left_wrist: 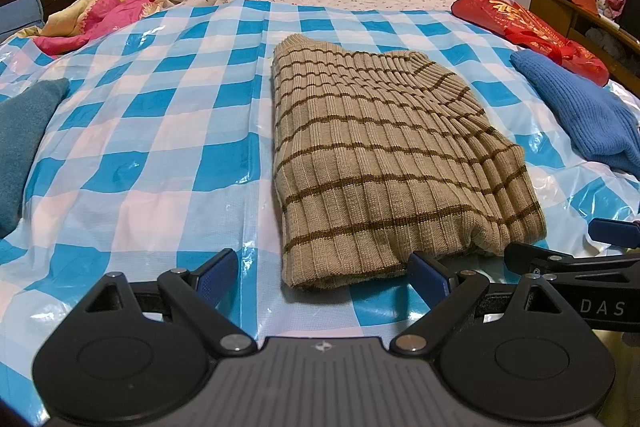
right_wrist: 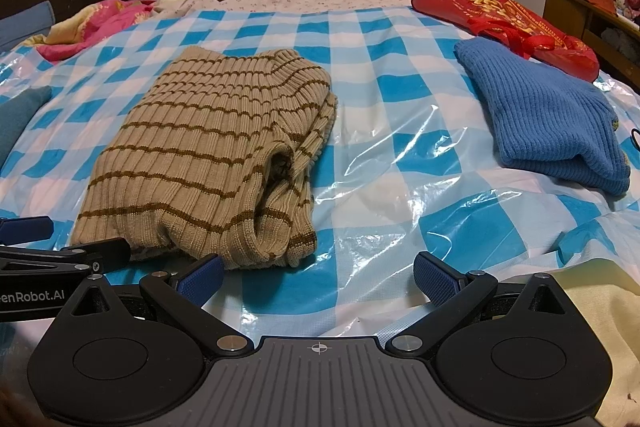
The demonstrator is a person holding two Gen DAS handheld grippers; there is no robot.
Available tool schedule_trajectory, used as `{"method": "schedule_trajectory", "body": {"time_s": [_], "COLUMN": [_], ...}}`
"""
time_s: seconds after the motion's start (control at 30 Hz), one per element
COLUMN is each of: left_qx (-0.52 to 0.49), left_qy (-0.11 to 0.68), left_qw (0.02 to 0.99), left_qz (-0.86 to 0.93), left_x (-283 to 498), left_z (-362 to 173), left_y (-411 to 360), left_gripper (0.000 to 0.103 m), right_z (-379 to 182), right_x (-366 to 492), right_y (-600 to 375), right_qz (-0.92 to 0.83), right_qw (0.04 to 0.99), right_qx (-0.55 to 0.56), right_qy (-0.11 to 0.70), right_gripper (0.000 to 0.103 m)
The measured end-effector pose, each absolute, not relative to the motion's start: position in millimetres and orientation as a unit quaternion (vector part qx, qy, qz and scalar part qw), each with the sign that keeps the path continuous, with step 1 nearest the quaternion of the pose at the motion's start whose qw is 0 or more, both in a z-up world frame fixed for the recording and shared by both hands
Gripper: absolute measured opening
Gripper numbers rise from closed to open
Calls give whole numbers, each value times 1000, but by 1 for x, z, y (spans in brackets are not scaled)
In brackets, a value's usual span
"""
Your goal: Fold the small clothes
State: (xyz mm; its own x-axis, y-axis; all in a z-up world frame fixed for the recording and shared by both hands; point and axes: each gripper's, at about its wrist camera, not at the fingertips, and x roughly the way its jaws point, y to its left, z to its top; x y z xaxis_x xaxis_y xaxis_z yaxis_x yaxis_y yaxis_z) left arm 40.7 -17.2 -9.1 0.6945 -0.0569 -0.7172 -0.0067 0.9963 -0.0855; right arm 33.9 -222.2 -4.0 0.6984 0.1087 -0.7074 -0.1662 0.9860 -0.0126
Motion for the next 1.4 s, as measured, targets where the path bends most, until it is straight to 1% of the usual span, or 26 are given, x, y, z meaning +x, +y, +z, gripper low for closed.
{"method": "schedule_trajectory", "body": {"time_s": [1.4], "left_qx": [-38], "left_qy": [386], "left_qw": [922], "left_qz": [-15], "left_x": [39], "left_z": [-6], "left_y": [-16], "left_gripper": [100], "right_z": [-6], "right_x": [33], "right_y": [-222], "right_qz": [76], "right_qw": [920], "right_qx": [-34], "right_qy": [383], "right_gripper": [101]}}
